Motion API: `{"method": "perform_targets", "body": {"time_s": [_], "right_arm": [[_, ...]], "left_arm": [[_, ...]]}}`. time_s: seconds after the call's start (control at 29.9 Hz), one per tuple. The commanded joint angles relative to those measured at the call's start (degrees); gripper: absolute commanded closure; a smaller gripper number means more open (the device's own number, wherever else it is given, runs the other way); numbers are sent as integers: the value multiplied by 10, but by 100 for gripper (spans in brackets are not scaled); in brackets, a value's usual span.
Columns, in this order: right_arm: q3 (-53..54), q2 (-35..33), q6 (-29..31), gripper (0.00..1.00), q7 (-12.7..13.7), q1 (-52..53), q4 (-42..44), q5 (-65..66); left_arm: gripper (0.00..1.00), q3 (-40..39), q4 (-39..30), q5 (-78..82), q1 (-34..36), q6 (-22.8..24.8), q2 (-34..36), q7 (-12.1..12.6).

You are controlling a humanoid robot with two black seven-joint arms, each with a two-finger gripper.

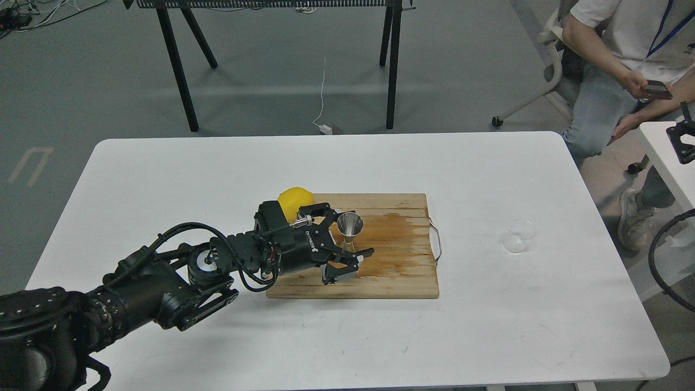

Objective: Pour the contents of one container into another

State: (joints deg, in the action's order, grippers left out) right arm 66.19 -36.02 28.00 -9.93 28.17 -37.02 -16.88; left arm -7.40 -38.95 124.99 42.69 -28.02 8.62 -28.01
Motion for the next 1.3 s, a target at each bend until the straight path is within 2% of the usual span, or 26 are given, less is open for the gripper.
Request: {"method": "perform_targets", "body": {"time_s": [0.0,0.1,0.27,0.37,0.57,0.6,0.74,0.8,1.04,1.17,1.27], "right_arm": [[0,1,0,0,0,0,-2,0],[0,0,0,0,0,0,-2,0],[0,0,0,0,0,0,-2,0],[0,0,0,0,0,-1,-2,0],[0,0,0,0,0,0,3,1],[1,0,0,0,0,3,6,1],[6,-1,0,0,0,14,14,1],[5,-2,0,0,1,16,14,1],[-2,-22,0,0,18,4,10,1],[-5,-20,0,0,25,0,11,1],[-7,-14,0,0,37,-11,11,1]], "left_arm": [[12,-1,-15,0,-1,0,25,0],[10,-5,-29,0,-1,0,45,0],[10,-54,-120,0,-1,0,100,0],[9,-95,-147,-11,-3,0,113,0],[9,-169,-188,-165,-10,0,128,0],[9,-181,-200,-204,-10,12,133,0],[8,-232,-234,-399,-10,118,141,0],[1,-263,-242,-488,-10,153,142,0],[0,-382,-242,-693,-13,271,152,0],[0,-396,-231,-826,-13,313,158,0],[0,-397,-229,-909,-16,376,174,0]]}}
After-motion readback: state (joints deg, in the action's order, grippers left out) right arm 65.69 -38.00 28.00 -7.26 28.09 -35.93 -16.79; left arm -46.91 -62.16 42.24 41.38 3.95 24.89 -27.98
